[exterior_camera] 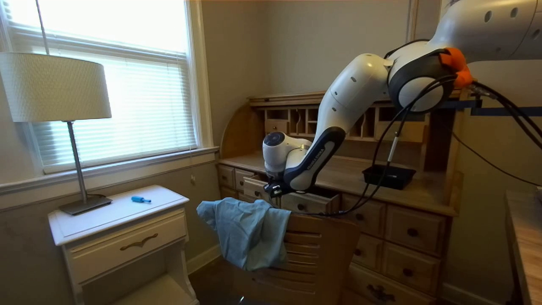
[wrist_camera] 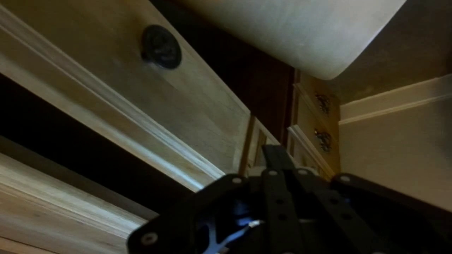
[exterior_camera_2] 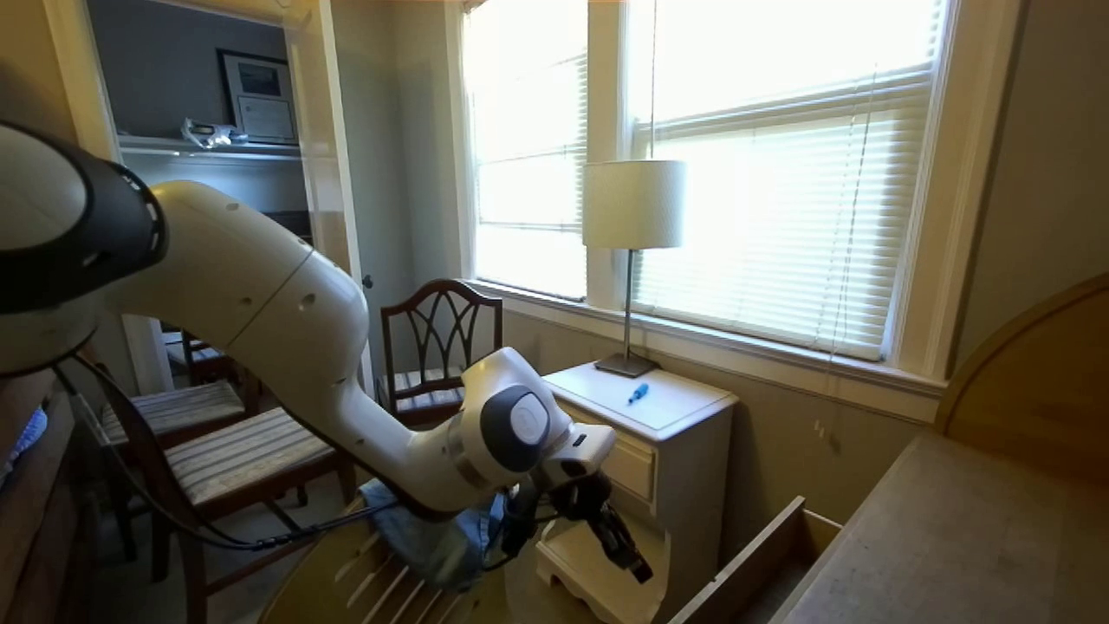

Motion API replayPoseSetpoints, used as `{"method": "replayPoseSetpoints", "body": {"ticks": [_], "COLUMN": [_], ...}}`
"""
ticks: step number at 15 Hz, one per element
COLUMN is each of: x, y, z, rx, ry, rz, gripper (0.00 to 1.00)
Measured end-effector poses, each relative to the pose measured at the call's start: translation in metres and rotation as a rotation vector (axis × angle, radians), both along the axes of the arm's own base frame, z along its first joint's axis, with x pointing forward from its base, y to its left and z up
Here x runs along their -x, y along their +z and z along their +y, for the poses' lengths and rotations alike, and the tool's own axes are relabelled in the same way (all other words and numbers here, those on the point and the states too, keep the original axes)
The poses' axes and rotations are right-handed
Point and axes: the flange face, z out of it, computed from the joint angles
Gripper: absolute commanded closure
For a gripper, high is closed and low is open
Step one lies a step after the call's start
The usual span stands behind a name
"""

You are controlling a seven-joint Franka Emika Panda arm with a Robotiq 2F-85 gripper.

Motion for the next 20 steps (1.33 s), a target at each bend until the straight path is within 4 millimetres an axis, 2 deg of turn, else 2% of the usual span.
{"method": "replayPoseSetpoints", "body": {"ticks": [3,7,9,13,17,20], "x": [-0.003,0.000,0.004,0.014,0.029,0.035], "y": [0.004,-0.006,-0.014,-0.024,-0.035,-0.040], "z": [0.009,0.011,-0.004,-0.048,-0.066,-0.068], "rx": [-0.035,-0.118,-0.071,0.065,0.123,0.141], "ry": [0.089,0.187,0.133,-0.025,-0.135,-0.192], "rz": [-0.025,0.000,0.075,0.149,0.134,0.100], "gripper": [1.00,1.00,1.00,1.00,1.00,1.00]}}
